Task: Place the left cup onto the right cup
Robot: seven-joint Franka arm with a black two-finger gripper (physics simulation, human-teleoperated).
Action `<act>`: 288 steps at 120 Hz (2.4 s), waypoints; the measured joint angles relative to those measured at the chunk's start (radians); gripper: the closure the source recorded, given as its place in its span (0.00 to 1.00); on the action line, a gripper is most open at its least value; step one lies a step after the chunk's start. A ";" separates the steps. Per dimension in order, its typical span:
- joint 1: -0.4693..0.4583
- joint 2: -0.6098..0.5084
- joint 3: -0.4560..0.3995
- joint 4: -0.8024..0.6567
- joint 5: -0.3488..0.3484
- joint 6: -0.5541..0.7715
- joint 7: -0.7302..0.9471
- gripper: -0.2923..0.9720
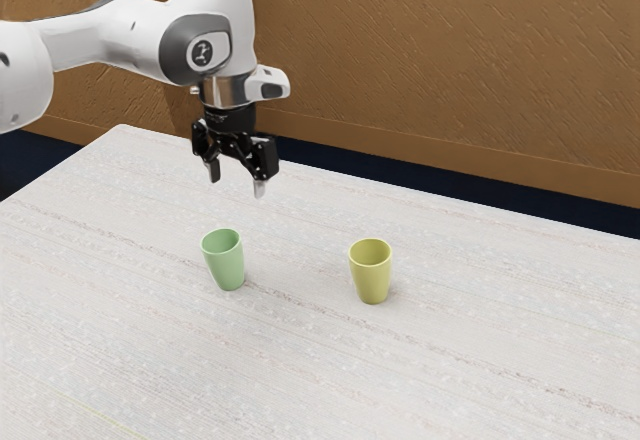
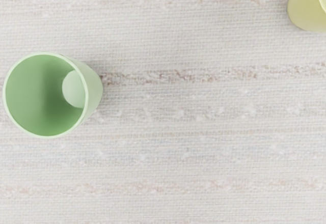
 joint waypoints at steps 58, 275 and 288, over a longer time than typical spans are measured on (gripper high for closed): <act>0.025 0.020 0.013 -0.073 -0.030 0.083 -0.004 0.29; 0.038 0.232 0.098 -0.045 -0.052 0.183 0.002 0.40; 0.045 0.242 0.097 -0.033 -0.049 0.183 0.003 0.40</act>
